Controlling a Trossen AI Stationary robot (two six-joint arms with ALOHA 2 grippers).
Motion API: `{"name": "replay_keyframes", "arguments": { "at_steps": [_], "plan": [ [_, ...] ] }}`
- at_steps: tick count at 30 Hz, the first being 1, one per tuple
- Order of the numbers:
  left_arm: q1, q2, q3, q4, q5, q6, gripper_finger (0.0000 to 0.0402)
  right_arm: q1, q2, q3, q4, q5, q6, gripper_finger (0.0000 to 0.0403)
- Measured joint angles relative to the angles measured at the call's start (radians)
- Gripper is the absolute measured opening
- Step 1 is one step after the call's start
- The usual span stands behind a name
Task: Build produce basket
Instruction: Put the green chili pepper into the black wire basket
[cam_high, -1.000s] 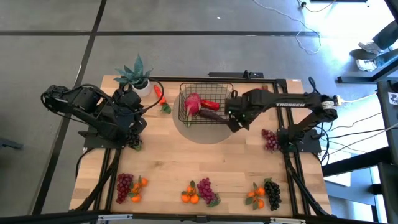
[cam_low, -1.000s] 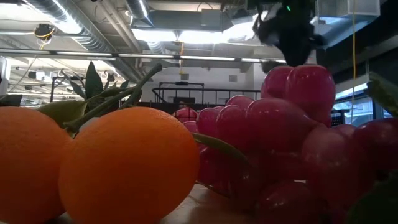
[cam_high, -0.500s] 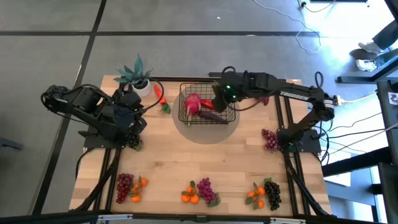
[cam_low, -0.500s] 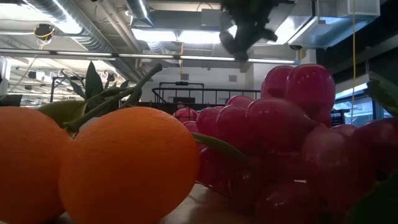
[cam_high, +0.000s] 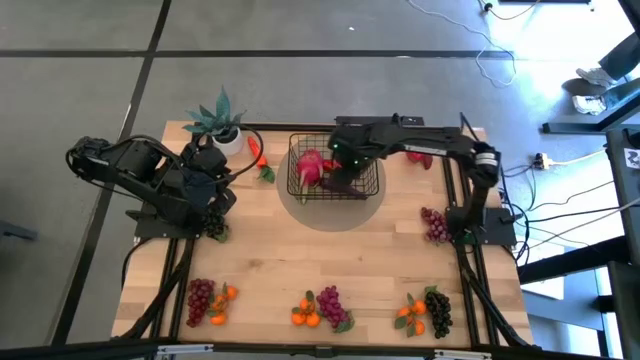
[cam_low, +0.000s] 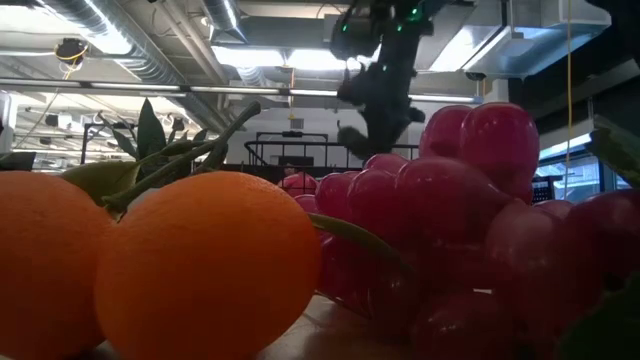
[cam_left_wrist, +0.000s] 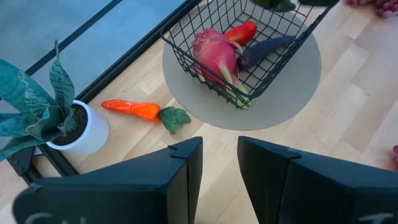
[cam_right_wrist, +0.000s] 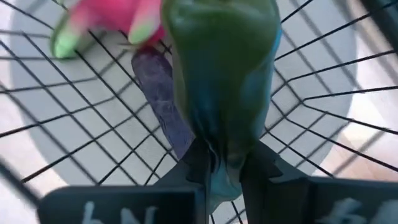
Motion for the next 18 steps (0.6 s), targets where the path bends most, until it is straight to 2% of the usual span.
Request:
{"name": "replay_keyframes", "arguments": {
  "at_steps": [8,18],
  "plan": [
    [0.0,0.0,0.0,0.0,0.001,-0.001,0.009,-0.007,0.092,0.0,-0.002,-0.043,-0.052,0.0039],
    [0.0,0.0,0.0,0.0,0.002,-0.001,0.009,-0.009,0.103,0.0,-0.03,-0.076,-0.075,0.0039]
  ]
}}
